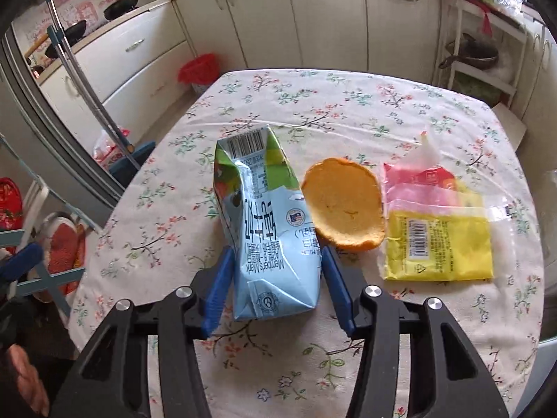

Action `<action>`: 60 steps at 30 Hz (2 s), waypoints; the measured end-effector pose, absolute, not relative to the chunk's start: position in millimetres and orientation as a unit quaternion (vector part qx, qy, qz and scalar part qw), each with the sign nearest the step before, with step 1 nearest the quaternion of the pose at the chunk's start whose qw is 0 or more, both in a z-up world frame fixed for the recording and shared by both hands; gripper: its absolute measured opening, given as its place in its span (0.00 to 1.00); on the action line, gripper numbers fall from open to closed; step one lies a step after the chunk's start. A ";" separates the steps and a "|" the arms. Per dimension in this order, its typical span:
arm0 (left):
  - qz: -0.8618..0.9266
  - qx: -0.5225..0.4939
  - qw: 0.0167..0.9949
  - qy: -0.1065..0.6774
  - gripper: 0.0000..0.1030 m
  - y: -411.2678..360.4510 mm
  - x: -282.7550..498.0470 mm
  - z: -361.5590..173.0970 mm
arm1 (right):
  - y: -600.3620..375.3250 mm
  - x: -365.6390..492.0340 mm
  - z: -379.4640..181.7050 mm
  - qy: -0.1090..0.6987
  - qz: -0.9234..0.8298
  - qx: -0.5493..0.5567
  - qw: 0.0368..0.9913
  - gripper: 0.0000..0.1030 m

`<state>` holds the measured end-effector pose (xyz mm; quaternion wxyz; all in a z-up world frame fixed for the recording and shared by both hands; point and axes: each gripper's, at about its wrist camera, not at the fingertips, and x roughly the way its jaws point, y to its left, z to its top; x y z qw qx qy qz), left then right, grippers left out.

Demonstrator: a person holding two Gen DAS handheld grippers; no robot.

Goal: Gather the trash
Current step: 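Grasp the blue milk carton with the right tool while the left tool grasps an orange peel, then carry the peel and carton to the yellow basin and open both tools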

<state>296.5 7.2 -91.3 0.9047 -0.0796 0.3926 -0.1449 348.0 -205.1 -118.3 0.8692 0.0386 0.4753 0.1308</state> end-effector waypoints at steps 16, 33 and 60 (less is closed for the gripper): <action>-0.139 -0.077 0.882 0.443 0.86 -57.5 397.8 -147.5 | -279.3 263.6 -105.8 0.486 0.132 0.052 0.863 0.48; -0.199 -0.074 0.859 0.466 0.04 -88.9 432.0 -171.4 | -253.2 286.9 -127.7 0.503 0.137 0.023 0.853 0.55; -0.171 -0.051 0.912 0.369 0.03 -21.5 271.8 -91.3 | -281.0 225.1 -90.8 0.424 0.230 0.292 0.826 0.52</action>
